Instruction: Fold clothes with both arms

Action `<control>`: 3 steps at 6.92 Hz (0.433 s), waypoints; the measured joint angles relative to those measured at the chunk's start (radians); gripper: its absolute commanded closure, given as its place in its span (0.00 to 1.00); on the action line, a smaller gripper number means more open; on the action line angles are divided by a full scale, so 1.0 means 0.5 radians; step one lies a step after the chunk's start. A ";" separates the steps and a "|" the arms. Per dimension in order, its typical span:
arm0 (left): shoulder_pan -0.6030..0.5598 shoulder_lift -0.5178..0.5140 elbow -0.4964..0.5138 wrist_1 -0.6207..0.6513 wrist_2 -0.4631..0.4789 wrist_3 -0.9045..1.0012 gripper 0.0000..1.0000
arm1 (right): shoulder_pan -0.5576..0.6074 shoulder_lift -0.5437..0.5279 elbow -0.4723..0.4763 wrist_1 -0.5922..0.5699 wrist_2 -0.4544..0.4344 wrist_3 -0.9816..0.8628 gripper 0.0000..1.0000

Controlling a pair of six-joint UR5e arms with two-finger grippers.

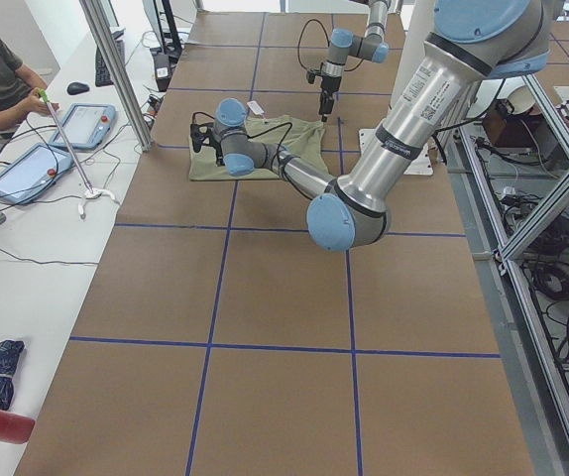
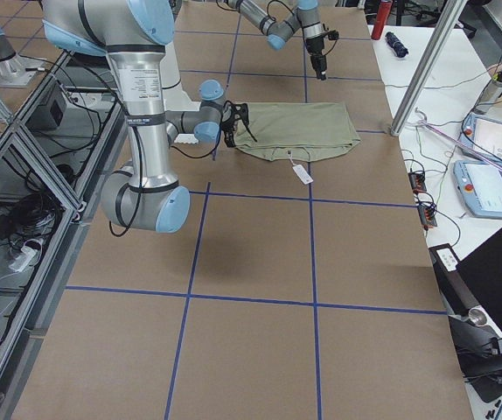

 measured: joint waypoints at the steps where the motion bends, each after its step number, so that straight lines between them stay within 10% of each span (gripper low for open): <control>1: 0.000 0.000 0.001 -0.001 0.000 0.000 0.39 | 0.005 0.001 -0.008 -0.004 -0.022 0.348 0.24; 3: 0.002 0.000 -0.001 -0.002 0.000 0.000 0.39 | 0.003 0.005 -0.039 -0.015 -0.078 0.903 0.24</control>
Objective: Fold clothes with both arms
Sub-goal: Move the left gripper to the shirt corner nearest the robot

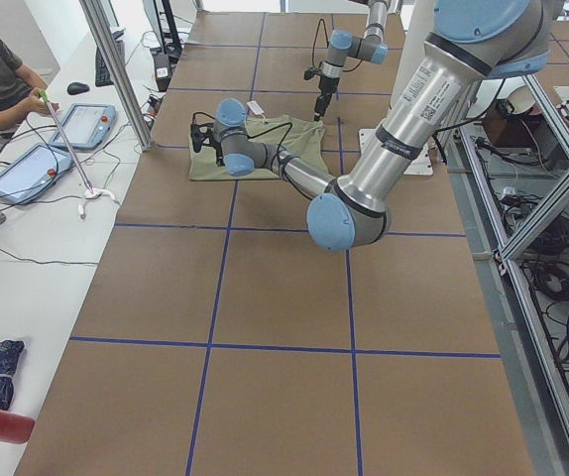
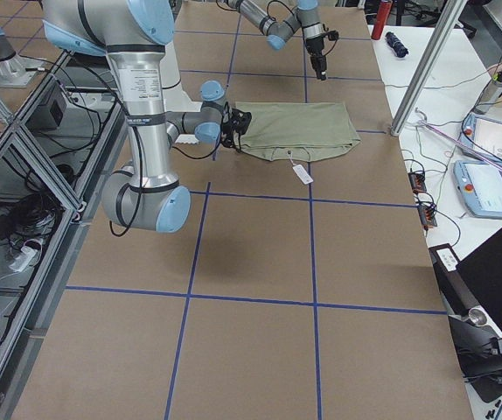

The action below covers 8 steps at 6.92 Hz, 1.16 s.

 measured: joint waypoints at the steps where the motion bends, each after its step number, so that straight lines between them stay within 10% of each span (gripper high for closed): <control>1: 0.000 -0.001 -0.001 0.000 0.001 0.000 0.39 | -0.006 0.008 -0.025 -0.002 -0.012 0.147 0.24; 3: -0.001 0.000 -0.001 0.001 0.003 0.000 0.39 | -0.015 0.056 -0.101 -0.004 -0.018 0.250 0.31; 5: -0.003 0.000 -0.001 0.001 0.003 0.000 0.39 | -0.012 0.083 -0.128 -0.006 -0.017 0.262 1.00; 8: -0.004 0.025 -0.020 0.000 0.002 0.000 0.39 | -0.010 0.079 -0.133 -0.009 0.000 0.259 1.00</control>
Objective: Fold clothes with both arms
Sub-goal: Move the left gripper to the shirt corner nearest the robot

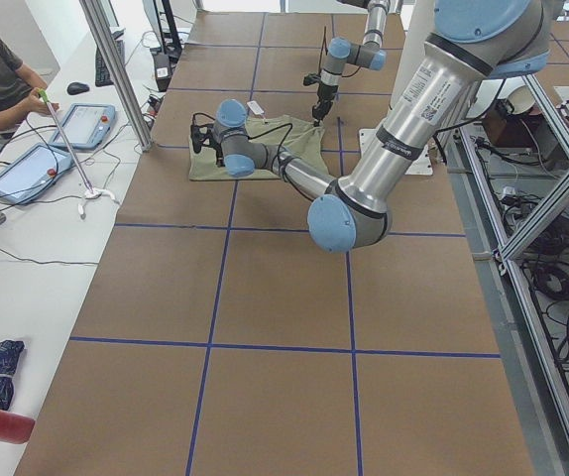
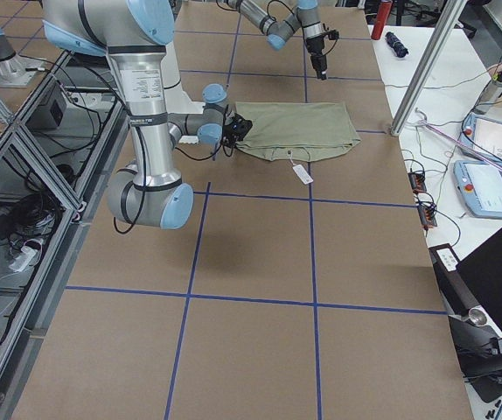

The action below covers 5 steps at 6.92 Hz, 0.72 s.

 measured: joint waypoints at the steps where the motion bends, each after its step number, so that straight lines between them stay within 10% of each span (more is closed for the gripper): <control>1: 0.000 0.010 -0.012 0.000 0.001 0.000 0.39 | -0.001 -0.003 -0.005 -0.001 -0.002 0.001 1.00; 5: -0.003 0.058 -0.075 0.003 -0.005 -0.004 0.39 | 0.010 -0.011 0.088 -0.076 0.003 0.001 1.00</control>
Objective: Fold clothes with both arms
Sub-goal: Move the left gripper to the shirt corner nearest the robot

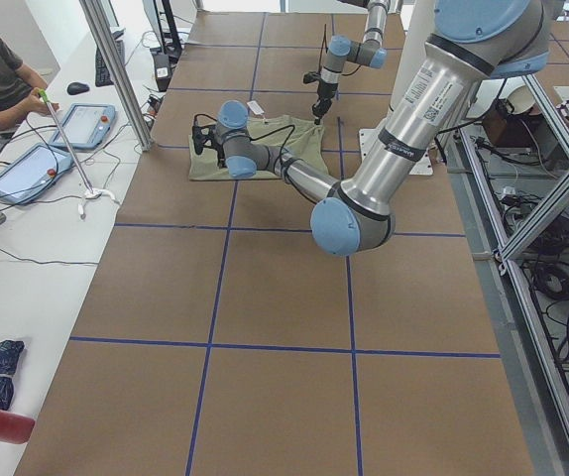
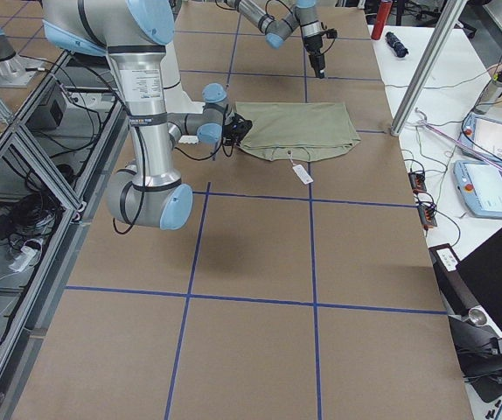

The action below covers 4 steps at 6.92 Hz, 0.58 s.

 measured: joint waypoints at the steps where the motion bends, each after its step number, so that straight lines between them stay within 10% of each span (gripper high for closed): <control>1: 0.008 0.040 -0.060 0.000 0.000 -0.064 0.39 | 0.000 -0.004 0.056 -0.072 -0.002 0.003 1.00; 4: 0.308 0.249 -0.470 0.044 0.189 -0.641 0.39 | -0.026 -0.024 0.115 -0.150 -0.016 0.074 1.00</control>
